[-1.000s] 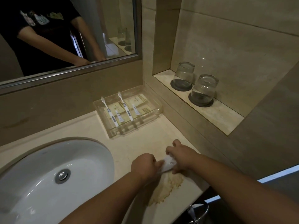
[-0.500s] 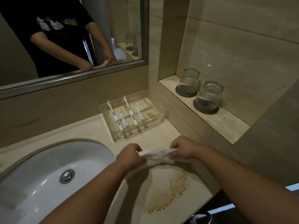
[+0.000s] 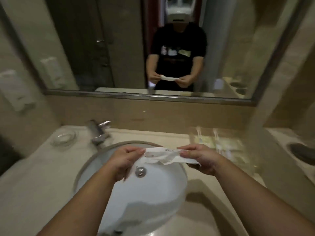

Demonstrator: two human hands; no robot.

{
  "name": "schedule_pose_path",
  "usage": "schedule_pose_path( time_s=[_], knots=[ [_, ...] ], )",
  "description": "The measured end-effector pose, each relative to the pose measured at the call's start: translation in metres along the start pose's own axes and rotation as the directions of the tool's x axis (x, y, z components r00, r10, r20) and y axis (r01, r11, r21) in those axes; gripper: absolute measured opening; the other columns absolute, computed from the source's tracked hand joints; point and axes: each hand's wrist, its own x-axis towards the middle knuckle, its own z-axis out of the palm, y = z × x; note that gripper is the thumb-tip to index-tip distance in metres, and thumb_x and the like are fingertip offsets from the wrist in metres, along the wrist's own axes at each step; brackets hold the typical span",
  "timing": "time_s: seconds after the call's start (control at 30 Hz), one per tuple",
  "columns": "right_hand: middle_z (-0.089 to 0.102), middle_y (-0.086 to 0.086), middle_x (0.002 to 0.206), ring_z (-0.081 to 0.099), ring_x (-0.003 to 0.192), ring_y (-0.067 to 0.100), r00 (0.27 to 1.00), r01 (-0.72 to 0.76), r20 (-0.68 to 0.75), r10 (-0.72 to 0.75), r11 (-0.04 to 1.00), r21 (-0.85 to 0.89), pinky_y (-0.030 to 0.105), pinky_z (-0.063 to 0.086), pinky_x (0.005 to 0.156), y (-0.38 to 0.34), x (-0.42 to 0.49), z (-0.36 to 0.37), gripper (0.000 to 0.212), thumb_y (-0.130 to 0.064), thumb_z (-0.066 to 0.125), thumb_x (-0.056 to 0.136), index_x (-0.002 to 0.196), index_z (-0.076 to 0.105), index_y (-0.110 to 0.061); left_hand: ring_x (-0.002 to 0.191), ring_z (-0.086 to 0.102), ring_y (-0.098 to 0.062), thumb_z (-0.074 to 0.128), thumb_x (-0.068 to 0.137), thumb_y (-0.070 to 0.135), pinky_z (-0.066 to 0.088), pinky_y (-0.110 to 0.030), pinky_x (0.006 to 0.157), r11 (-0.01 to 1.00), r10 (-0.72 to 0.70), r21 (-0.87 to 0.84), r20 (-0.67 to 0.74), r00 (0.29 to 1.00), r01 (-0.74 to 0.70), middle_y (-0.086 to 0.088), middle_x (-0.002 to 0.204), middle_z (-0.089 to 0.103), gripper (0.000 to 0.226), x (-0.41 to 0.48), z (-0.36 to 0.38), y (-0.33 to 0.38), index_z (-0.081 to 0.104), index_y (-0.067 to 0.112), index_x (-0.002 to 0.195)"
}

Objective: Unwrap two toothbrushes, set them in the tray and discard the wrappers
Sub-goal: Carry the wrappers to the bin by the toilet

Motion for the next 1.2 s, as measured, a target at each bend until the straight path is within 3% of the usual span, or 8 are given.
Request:
schedule_pose_path(
  time_s=[0.13, 0.27, 0.33, 0.57, 0.67, 0.8, 1.0, 1.2],
  knots=[
    [0.071, 0.000, 0.064, 0.067, 0.061, 0.010, 0.985, 0.034, 0.171, -0.025, 0.998, -0.052, 0.023, 0.051, 0.055, -0.018, 0.030, 0.100, 0.009, -0.001, 0.069, 0.075, 0.076, 0.070, -0.011, 0.048, 0.064, -0.015, 0.067, 0.080, 0.008, 0.050, -0.021, 0.047, 0.998, 0.059, 0.017, -0.268, 0.961, -0.056, -0.007, 0.058, 0.070, 0.017, -0.067, -0.092, 0.003, 0.074, 0.009, 0.065],
    [0.071, 0.000, 0.071, 0.064, 0.070, 0.012, 0.927, 0.079, 0.372, -0.045, 0.994, -0.078, 0.023, 0.046, 0.064, -0.021, 0.026, 0.212, 0.014, 0.000, 0.066, 0.077, 0.087, 0.070, -0.009, 0.041, 0.060, -0.010, 0.067, 0.080, 0.007, 0.044, -0.016, 0.041, 0.993, 0.097, -0.007, -0.527, 0.844, -0.118, -0.002, 0.049, 0.067, 0.006, -0.150, -0.160, -0.006, 0.070, 0.004, 0.075],
    [0.070, 0.001, 0.074, 0.063, 0.070, 0.012, 0.880, 0.101, 0.474, -0.037, 0.989, -0.109, 0.022, 0.046, 0.062, -0.019, 0.015, 0.266, 0.017, 0.000, 0.065, 0.078, 0.094, 0.068, -0.005, 0.048, 0.064, -0.012, 0.069, 0.079, 0.007, 0.049, -0.018, 0.045, 0.989, 0.096, -0.026, -0.615, 0.782, -0.142, -0.002, 0.054, 0.070, 0.004, -0.198, -0.191, -0.015, 0.070, 0.006, 0.075],
    [0.071, 0.000, 0.062, 0.065, 0.054, 0.007, 0.638, 0.123, 0.770, 0.008, 0.986, -0.111, 0.014, 0.048, 0.048, 0.025, -0.090, 0.472, 0.016, 0.003, 0.060, 0.081, 0.076, 0.070, -0.008, 0.054, 0.067, -0.013, 0.066, 0.080, 0.003, 0.054, -0.022, 0.052, 0.951, 0.042, -0.110, -0.879, 0.475, -0.288, -0.003, 0.058, 0.071, 0.006, -0.423, -0.266, -0.066, 0.068, 0.006, 0.076],
    [0.073, 0.005, 0.065, 0.067, 0.056, 0.011, 0.524, 0.052, 0.851, 0.041, 0.995, -0.080, 0.016, 0.051, 0.050, 0.064, -0.161, 0.556, 0.010, 0.003, 0.060, 0.080, 0.083, 0.068, -0.002, 0.060, 0.067, -0.016, 0.063, 0.081, 0.001, 0.054, -0.025, 0.060, 0.923, 0.015, -0.123, -0.935, 0.353, -0.365, -0.002, 0.062, 0.073, 0.009, -0.530, -0.279, -0.095, 0.069, 0.007, 0.079],
    [0.071, 0.002, 0.061, 0.064, 0.052, 0.007, 0.380, -0.002, 0.921, 0.085, 0.996, -0.091, 0.015, 0.047, 0.045, 0.116, -0.264, 0.651, 0.010, 0.003, 0.058, 0.082, 0.086, 0.066, -0.001, 0.063, 0.070, -0.011, 0.059, 0.081, -0.003, 0.056, -0.020, 0.062, 0.884, -0.018, -0.142, -0.962, 0.272, -0.445, -0.004, 0.071, 0.075, 0.016, -0.664, -0.283, -0.129, 0.069, 0.006, 0.089],
    [0.069, 0.001, 0.054, 0.062, 0.045, 0.006, 0.136, 0.094, 0.978, 0.161, 0.980, -0.174, 0.014, 0.044, 0.040, 0.175, -0.399, 0.756, 0.012, 0.003, 0.056, 0.084, 0.092, 0.065, 0.004, 0.064, 0.067, -0.006, 0.063, 0.079, -0.004, 0.053, -0.021, 0.068, 0.970, -0.095, -0.118, -0.989, 0.116, -0.211, 0.003, 0.071, 0.074, 0.030, -0.835, -0.271, -0.170, 0.065, -0.003, 0.109],
    [0.073, 0.000, 0.062, 0.068, 0.058, 0.007, -0.049, 0.216, 0.963, 0.264, 0.944, -0.248, 0.015, 0.050, 0.050, 0.219, -0.488, 0.843, 0.011, 0.002, 0.061, 0.081, 0.078, 0.069, -0.006, 0.095, 0.061, -0.026, 0.064, 0.080, 0.000, 0.049, -0.034, 0.082, 0.967, -0.237, -0.247, -0.963, 0.130, -0.066, -0.016, 0.104, 0.068, 0.025, -0.927, -0.271, -0.200, 0.070, 0.012, 0.100]
  ],
)
